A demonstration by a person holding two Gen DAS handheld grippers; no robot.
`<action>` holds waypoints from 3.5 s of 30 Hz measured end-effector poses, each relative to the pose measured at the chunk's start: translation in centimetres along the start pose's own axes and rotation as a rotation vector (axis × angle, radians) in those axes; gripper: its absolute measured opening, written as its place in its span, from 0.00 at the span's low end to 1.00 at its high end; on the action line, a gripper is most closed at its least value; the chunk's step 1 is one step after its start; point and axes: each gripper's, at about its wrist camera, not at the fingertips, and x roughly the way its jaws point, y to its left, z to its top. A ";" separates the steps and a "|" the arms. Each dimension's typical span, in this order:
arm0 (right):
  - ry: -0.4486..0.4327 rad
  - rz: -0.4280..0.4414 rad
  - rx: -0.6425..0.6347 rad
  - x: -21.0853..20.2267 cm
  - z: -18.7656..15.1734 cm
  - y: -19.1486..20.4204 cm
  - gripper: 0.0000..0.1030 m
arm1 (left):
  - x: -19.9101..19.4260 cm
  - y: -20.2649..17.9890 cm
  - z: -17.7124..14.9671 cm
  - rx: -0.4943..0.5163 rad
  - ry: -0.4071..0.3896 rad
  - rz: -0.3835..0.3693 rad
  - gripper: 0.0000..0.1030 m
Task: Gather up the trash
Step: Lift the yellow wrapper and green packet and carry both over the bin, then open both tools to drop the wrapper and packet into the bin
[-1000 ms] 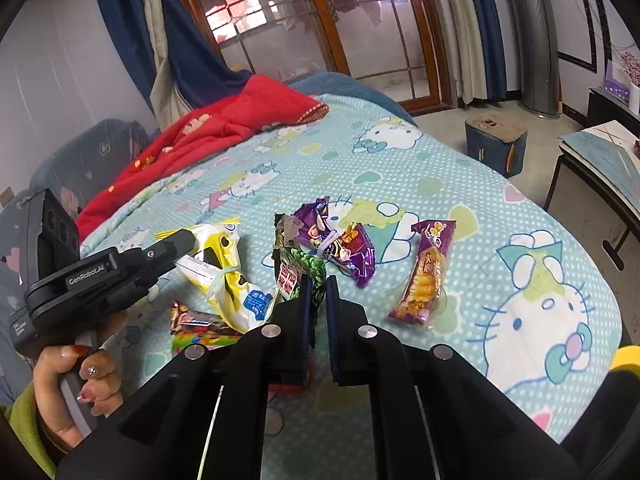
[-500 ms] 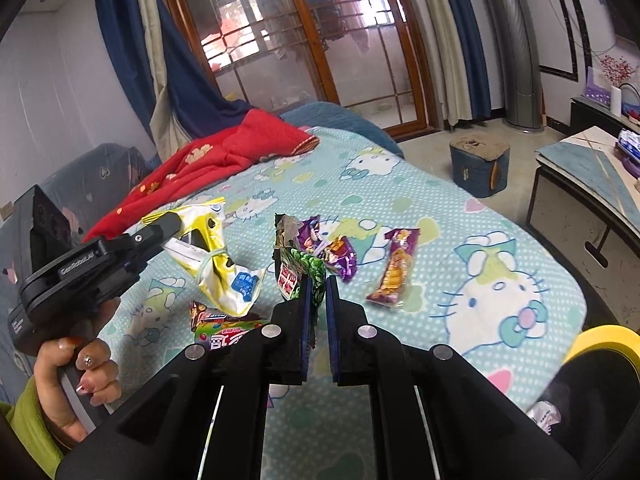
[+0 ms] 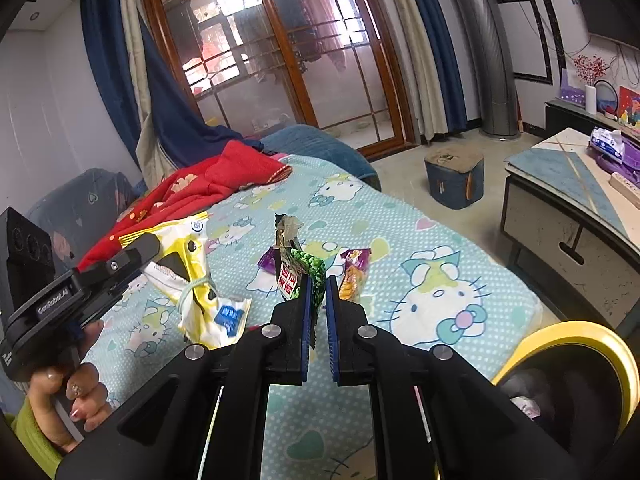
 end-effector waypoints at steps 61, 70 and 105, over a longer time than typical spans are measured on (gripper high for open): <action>0.034 -0.280 0.170 -11.5 -7.0 -13.8 0.07 | 6.1 -14.2 -9.1 0.347 0.234 -0.196 0.05; 0.097 -0.309 0.232 -11.0 -8.0 -16.0 0.07 | 7.4 -15.6 -10.8 0.390 0.274 -0.211 0.05; 0.120 -0.327 0.348 -10.5 -8.5 -18.1 0.46 | 8.8 -14.7 -12.3 0.323 0.319 -0.180 0.82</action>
